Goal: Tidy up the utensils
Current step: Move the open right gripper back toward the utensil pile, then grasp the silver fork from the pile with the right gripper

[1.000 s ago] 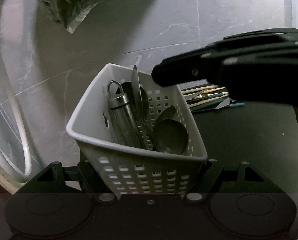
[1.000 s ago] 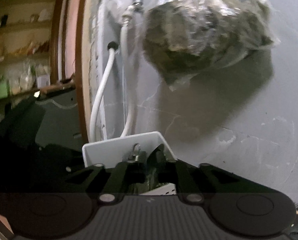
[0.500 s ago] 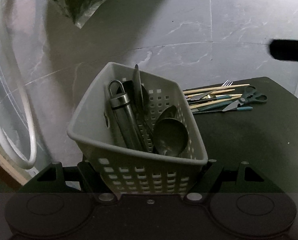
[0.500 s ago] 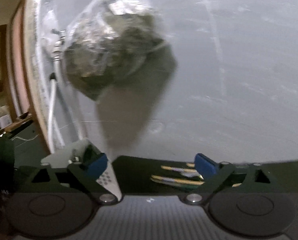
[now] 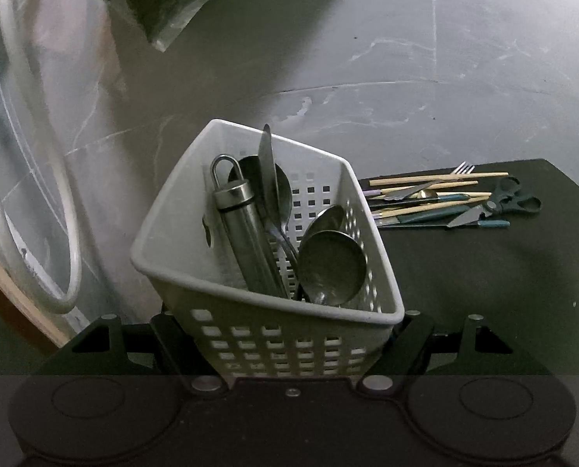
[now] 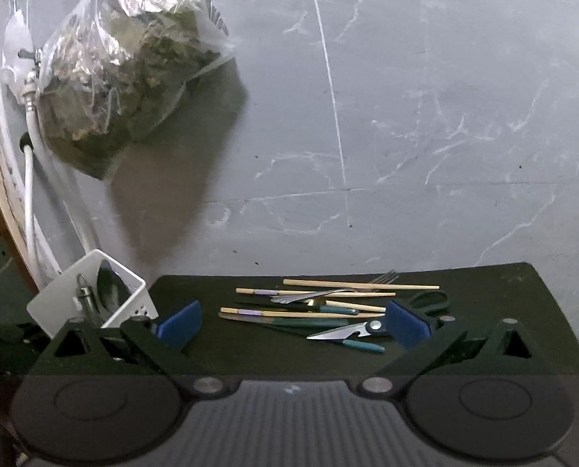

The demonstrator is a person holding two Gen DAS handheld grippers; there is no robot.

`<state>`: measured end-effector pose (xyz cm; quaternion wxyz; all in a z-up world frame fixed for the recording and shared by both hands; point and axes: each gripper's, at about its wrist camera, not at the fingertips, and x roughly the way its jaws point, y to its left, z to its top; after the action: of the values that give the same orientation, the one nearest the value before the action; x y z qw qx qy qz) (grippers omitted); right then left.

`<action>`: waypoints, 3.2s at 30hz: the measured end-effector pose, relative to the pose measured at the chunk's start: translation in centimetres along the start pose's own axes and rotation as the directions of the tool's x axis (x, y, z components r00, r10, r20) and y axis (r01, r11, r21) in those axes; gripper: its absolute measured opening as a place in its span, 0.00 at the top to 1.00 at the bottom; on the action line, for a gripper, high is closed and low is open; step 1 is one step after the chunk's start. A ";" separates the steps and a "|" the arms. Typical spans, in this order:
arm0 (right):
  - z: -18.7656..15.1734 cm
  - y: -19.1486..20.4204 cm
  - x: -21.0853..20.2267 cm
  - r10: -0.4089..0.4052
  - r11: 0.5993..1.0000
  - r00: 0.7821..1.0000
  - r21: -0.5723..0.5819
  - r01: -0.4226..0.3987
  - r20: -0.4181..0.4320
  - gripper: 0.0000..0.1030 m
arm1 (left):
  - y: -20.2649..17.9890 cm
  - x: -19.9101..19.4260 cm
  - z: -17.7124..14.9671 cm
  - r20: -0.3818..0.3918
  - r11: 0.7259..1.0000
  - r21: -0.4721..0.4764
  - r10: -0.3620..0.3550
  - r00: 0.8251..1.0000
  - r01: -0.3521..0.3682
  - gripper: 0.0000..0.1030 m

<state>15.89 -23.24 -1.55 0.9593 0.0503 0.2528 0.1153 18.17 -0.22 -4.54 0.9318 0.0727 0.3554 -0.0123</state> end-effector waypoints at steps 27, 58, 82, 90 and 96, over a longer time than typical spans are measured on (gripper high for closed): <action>-2.3 -7.2 10.9 -0.045 0.993 0.992 0.102 0.056 -0.114 0.00 | 1.0 -0.4 -0.1 -0.009 0.999 -0.033 -0.004 1.000 0.004 0.24; 1.1 -14.9 24.0 0.065 0.987 0.991 0.154 -0.047 -0.116 0.19 | 0.1 -0.2 -0.1 -0.019 0.995 -0.079 0.058 0.998 -0.060 0.24; 1.3 -14.6 22.7 0.124 0.953 0.992 0.281 -0.116 -0.008 0.94 | 0.6 -0.1 -0.1 -0.011 0.997 -0.066 0.039 0.999 -0.039 0.24; 3.3 -11.9 19.8 0.101 0.979 0.994 0.171 -0.107 0.042 0.96 | 0.9 -0.1 -0.2 0.000 0.998 -0.054 0.018 1.000 -0.018 0.24; 4.6 -10.3 17.5 0.069 0.993 0.994 0.089 -0.076 0.081 0.98 | 1.4 0.0 -0.1 0.013 0.999 -0.048 -0.016 1.000 0.016 0.25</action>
<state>35.00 -29.04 -7.40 0.9603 0.1081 0.2181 0.1363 18.22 1.22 -4.49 0.9354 0.0474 0.3502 -0.0117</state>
